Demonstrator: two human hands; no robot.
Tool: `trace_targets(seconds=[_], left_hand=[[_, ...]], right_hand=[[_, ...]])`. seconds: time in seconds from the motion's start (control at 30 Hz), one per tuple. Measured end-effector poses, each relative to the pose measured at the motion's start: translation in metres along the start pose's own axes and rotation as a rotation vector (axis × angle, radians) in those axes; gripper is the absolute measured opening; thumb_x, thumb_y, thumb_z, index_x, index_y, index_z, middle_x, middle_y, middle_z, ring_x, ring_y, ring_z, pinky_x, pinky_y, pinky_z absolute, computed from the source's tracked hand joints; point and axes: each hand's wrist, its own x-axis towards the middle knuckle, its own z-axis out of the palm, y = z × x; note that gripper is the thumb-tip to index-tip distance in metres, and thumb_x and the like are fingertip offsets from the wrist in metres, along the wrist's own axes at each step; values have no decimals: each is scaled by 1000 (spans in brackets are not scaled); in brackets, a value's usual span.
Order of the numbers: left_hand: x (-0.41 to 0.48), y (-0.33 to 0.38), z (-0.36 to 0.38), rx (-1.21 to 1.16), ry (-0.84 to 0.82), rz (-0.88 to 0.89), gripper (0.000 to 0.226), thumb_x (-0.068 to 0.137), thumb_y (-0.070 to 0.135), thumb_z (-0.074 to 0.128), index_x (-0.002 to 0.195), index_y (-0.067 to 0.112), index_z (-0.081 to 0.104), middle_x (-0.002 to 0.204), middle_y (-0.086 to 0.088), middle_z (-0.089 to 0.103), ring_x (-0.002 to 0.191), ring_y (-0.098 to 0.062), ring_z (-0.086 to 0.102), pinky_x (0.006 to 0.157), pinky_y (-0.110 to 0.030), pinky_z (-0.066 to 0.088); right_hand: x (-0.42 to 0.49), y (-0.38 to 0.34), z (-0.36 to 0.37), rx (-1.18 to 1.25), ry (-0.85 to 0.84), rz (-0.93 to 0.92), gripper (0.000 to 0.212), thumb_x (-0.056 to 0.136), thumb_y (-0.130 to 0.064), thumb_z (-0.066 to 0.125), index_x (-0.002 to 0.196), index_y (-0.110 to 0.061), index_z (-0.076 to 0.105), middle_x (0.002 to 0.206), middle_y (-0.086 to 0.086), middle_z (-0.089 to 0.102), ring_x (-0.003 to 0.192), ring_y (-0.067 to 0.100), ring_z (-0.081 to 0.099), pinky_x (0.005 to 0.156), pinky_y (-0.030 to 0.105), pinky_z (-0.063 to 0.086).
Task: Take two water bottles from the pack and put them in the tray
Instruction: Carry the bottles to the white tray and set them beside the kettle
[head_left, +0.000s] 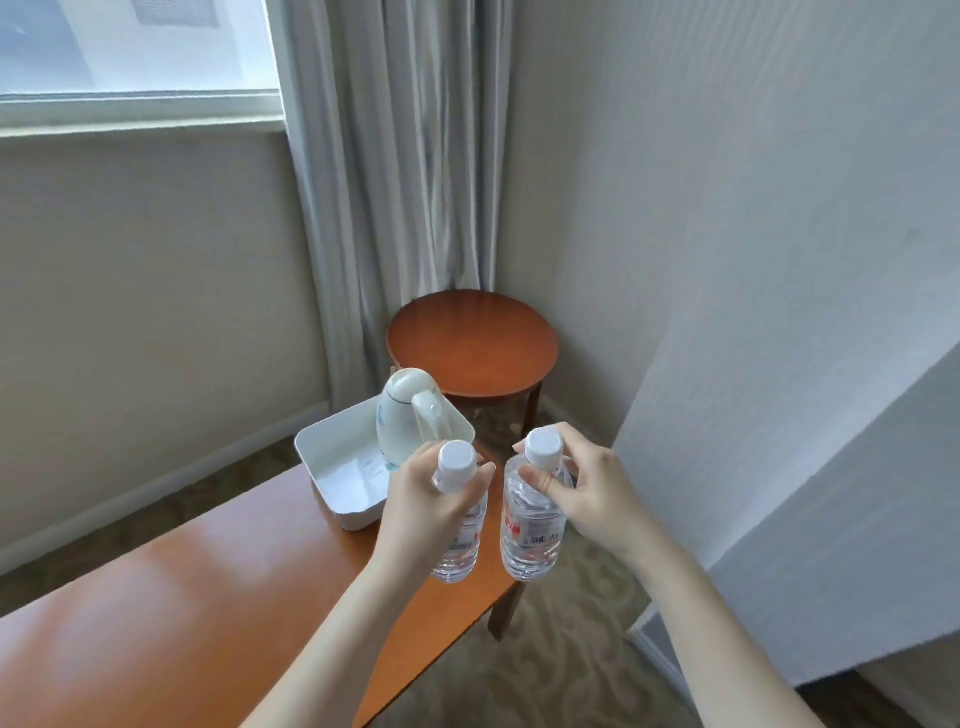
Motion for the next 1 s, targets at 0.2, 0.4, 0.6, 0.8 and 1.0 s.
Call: trace_targets(seconds=[0.2,0.4,0.6,0.8,1.0], left_hand=[[34,-56,15,54,195,-177,8,76,23,76,78,19,70,83,6,69,82,-7,61,68,-21,49],[42,-95,39,33,338,-409,15,70,20,82,81,24,73,90,7,72,85,-2,64,73,-15,48],[35,-120,61,169,334,-565,32,69,34,81,99,27,73,113,12,57,112,-4,46,88,-13,34],[22,-141,72,258,363,-689,40,67,38,81,105,28,71,107,12,49,106,-8,42,87,-17,34],[8,-156,78,271,374,-709,49,68,37,81,114,25,68,103,17,46,104,-7,42,82,-11,35]], right_hand=[[83,69,33,32,-244,-68,19,82,-41,65,95,-32,54,93,-11,68,90,4,62,80,29,53],[134,124,66,41,-476,-150,23,82,-35,67,100,-23,58,98,-6,66,94,8,58,83,23,47],[150,162,93,12,-610,-136,32,79,-28,70,109,-29,59,111,-17,51,114,-2,44,90,1,28],[148,180,107,-2,-622,-105,33,76,-14,73,106,-24,63,102,-29,50,108,5,52,87,-5,29],[138,182,113,0,-580,-84,36,73,-9,73,105,-23,63,101,-17,55,101,-1,53,85,-6,30]])
